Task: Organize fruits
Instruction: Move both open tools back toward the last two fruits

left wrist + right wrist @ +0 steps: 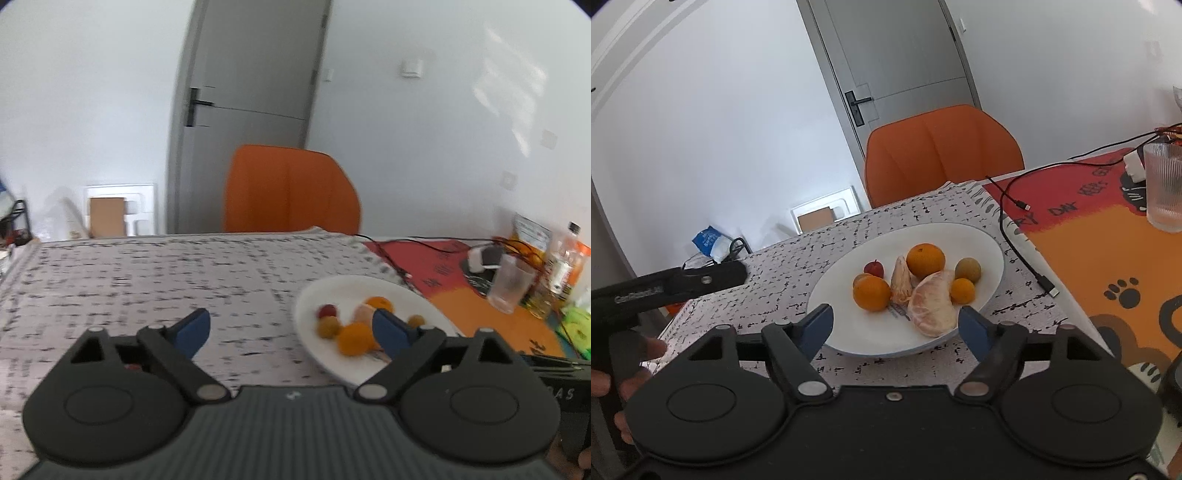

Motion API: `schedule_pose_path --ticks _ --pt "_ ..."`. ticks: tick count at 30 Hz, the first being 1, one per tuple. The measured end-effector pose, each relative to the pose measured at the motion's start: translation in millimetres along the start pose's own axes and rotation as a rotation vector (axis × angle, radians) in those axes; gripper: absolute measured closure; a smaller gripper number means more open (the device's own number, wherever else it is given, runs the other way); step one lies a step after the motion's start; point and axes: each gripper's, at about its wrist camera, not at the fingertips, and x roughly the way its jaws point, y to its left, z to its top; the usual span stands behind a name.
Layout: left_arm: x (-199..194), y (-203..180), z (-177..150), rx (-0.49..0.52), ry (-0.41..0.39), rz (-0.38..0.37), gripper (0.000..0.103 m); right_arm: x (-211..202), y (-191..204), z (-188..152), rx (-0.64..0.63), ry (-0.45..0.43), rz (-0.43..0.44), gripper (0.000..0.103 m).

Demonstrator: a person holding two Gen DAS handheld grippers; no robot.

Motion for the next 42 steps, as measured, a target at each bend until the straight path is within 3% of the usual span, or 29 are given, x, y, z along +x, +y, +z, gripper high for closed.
schedule_pose_path --ticks 4,9,18,33,40,42 --pt "-11.4 20.0 1.9 -0.037 -0.021 0.027 0.006 0.4 5.7 0.1 -0.005 -0.028 0.003 0.0" --pt "-24.0 37.7 2.2 -0.057 -0.049 0.067 0.004 -0.4 20.4 0.2 -0.05 -0.05 0.045 0.0" --pt "-39.4 67.8 -4.7 -0.098 -0.059 0.133 0.004 13.8 46.7 -4.0 -0.087 -0.004 0.065 0.0" --pt "-42.6 117.4 -30.7 -0.161 0.012 0.199 0.004 29.0 85.2 -11.5 -0.155 0.021 0.118 0.0" --pt "-36.5 130.1 -40.6 -0.185 0.042 0.173 0.008 39.1 101.8 -14.0 -0.188 0.058 0.165 0.0" --pt "-33.2 130.8 -41.6 -0.186 0.048 0.164 0.014 41.8 107.4 -14.5 -0.206 0.058 0.172 0.0"
